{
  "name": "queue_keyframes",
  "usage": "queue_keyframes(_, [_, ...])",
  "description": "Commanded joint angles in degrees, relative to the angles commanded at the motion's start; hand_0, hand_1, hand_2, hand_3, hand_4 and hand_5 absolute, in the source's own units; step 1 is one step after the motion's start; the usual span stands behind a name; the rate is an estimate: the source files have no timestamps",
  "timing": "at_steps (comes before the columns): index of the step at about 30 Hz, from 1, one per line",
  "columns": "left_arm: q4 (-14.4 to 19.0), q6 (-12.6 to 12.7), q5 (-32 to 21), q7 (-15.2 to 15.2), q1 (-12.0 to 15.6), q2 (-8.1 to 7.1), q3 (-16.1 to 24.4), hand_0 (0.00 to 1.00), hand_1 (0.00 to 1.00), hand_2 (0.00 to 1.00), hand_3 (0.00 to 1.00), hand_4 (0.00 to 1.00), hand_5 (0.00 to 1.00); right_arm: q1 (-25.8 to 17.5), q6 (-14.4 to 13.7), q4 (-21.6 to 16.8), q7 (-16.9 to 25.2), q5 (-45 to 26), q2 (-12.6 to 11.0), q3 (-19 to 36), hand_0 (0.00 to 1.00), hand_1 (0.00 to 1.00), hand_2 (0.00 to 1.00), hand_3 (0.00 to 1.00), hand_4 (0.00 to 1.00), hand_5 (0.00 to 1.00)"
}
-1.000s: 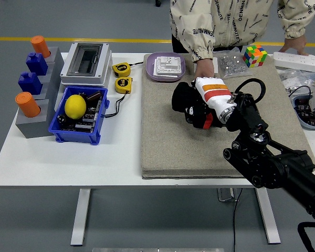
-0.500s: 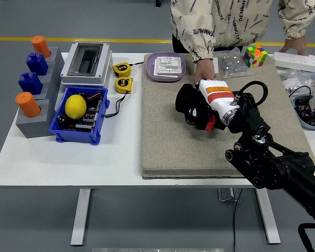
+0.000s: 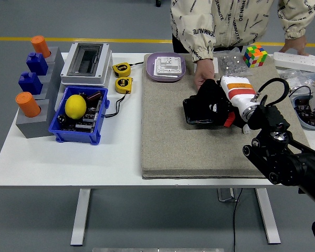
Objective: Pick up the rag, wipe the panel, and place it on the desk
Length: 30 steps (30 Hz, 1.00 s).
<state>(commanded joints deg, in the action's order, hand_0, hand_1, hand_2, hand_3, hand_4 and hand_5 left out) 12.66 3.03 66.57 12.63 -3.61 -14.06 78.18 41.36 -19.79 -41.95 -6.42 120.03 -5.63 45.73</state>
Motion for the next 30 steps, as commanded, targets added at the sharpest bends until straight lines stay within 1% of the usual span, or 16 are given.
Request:
queue_keyframes(9, [0.0,0.0,0.0,0.0,0.0,0.15,0.4,0.636,0.658,0.683,0.573,0.613,0.507,-0.7,0.0,0.5,0.0,0.6,-4.2,1.6,0.177,0.281,0.329,0.329,0.883,0.053])
queue_keyframes(19, [0.0,0.0,0.2,0.0,-0.1,0.3,0.9,0.635,0.658,0.683,0.572,0.612,0.507,-2.0,0.2,-0.8,-0.1,0.8,-10.5,1.2,0.177,0.281,0.329,0.329,0.884,0.053])
queue_keyframes(22, [0.0,0.0,0.2,0.0,-0.1,0.33,1.0,0.635,0.658,0.683,0.572,0.612,0.507,-2.3,0.2,-0.8,-0.1,0.5,-11.8,1.5,0.177,0.281,0.329,0.329,0.884,0.053])
queue_keyframes(26, [0.0,0.0,0.2,0.0,0.0,0.39,1.0,0.634,0.658,0.682,0.572,0.612,0.507,-2.5,0.2,-1.0,-0.1,0.0,-12.6,1.8,0.177,0.281,0.329,0.329,0.884,0.052])
queue_keyframes(30, [0.0,0.0,0.2,0.0,-0.1,0.44,1.0,0.635,0.658,0.684,0.572,0.612,0.507,-2.7,0.2,-1.0,-0.1,-0.9,-12.7,1.8,0.178,0.28,0.329,0.329,0.884,0.052])
